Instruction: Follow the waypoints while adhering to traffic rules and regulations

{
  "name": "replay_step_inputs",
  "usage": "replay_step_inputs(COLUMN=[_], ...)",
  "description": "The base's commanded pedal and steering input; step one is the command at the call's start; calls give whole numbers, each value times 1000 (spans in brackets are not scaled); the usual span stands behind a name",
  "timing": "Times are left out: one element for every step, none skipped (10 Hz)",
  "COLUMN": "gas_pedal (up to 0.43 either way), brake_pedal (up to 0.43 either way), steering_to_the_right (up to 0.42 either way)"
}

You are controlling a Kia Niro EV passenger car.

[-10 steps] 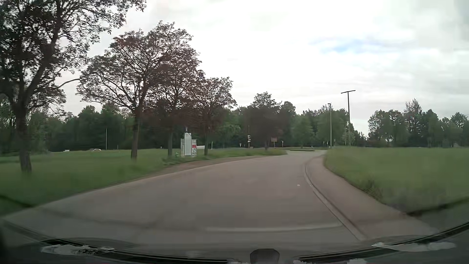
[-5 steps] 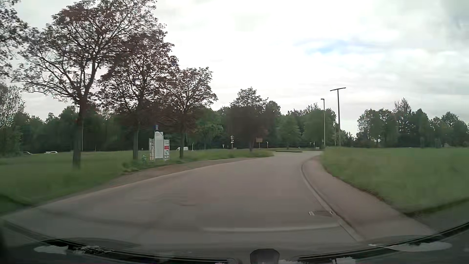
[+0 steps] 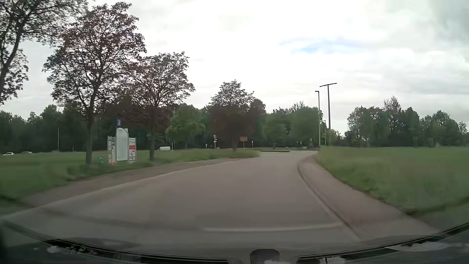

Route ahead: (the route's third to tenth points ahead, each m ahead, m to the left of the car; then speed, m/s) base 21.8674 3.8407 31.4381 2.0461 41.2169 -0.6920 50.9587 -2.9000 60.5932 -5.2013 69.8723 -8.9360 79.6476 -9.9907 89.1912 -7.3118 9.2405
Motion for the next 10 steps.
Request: replay_step_inputs(gas_pedal=[59, 59, 59, 59, 59, 59, 59, 59, 59, 47], brake_pedal=[0, 0, 0, 0, 0, 0, 0, 0, 0, 0], steering_to_the_right=[47, 47, 47, 46, 44, 44, 44, 44, 43, 43])
